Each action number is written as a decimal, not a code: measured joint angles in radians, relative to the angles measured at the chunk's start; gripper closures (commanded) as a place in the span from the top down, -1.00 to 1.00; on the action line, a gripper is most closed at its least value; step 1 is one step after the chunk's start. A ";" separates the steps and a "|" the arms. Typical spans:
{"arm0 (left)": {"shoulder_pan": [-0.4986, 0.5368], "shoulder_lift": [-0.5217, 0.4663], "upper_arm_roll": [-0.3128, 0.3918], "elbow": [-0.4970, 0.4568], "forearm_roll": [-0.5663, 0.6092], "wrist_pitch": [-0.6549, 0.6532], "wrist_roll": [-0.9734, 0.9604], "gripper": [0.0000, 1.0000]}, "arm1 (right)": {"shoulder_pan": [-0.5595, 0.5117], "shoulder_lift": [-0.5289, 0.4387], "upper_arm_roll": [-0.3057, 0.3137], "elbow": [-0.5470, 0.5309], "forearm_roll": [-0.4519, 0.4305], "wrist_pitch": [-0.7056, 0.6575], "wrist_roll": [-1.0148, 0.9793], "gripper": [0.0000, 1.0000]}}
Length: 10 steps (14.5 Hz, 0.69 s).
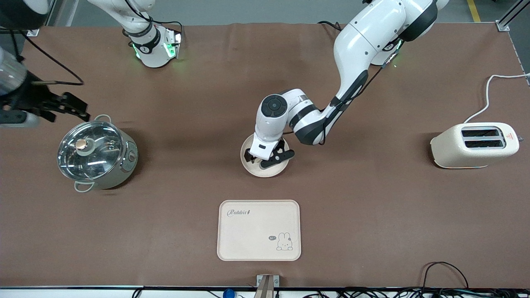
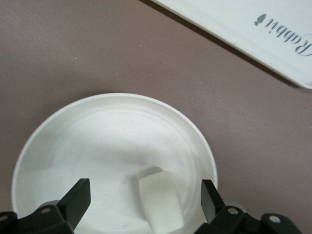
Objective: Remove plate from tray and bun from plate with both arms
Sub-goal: 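Grasp the bun with the left gripper while the right gripper retracts, then lift the white bun out of the plate with the left gripper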
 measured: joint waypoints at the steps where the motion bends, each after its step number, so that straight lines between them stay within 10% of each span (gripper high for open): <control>1: -0.004 0.006 0.000 0.000 0.000 0.020 -0.019 1.00 | -0.029 -0.001 -0.012 0.004 0.000 -0.024 -0.045 1.00; 5: -0.014 0.043 0.001 0.000 0.000 0.101 -0.075 0.90 | 0.034 -0.015 -0.180 0.048 -0.018 -0.100 -0.161 1.00; 7: -0.017 0.053 0.001 0.000 0.000 0.111 -0.081 0.39 | 0.157 -0.025 -0.332 0.051 -0.022 -0.109 -0.171 1.00; 10: -0.019 0.053 0.001 0.001 0.000 0.111 -0.084 -0.40 | 0.152 -0.028 -0.312 0.057 -0.023 -0.129 -0.176 1.00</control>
